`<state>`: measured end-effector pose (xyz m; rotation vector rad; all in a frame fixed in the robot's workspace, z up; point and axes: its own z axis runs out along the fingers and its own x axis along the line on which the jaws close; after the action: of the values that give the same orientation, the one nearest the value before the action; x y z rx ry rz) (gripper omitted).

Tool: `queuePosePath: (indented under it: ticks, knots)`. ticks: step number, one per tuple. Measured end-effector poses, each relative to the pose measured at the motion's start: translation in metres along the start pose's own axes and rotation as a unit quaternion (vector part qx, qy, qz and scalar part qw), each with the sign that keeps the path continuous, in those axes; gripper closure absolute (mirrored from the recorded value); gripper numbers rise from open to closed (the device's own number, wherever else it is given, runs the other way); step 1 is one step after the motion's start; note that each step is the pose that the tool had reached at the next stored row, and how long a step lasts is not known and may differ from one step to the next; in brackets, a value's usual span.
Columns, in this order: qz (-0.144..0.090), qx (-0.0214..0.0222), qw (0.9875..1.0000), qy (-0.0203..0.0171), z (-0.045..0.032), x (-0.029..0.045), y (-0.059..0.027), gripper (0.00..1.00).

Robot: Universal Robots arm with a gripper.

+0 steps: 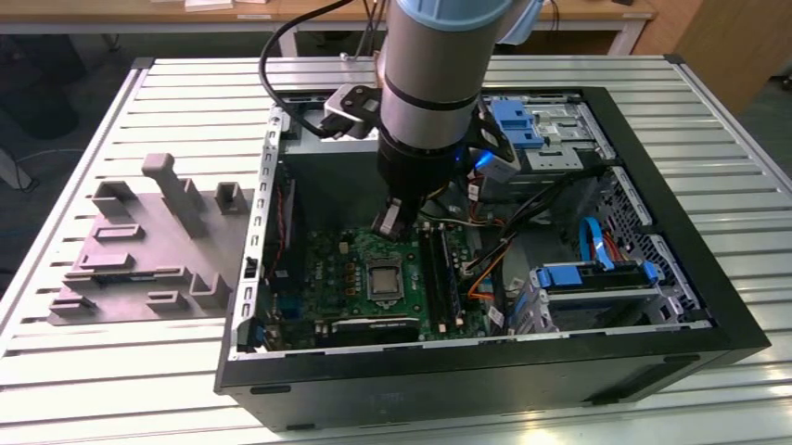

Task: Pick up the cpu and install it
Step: 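Install the first cpu locking lever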

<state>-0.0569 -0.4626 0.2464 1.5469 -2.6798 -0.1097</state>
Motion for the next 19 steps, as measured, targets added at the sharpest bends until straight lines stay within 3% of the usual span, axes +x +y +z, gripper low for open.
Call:
queuePosePath:
  ticks: [5, 11, 19]
  knots:
    - [0.0, -0.0007, 1.0, -0.0012, -0.0006, 0.0011, 0.0001, 0.89]
    - [-0.001, -0.0054, 0.9999, -0.0093, -0.0049, 0.0009, 0.0001, 0.89]
    - [-0.001, -0.0066, 0.9999, -0.0094, -0.0081, -0.0025, -0.0056, 0.89]
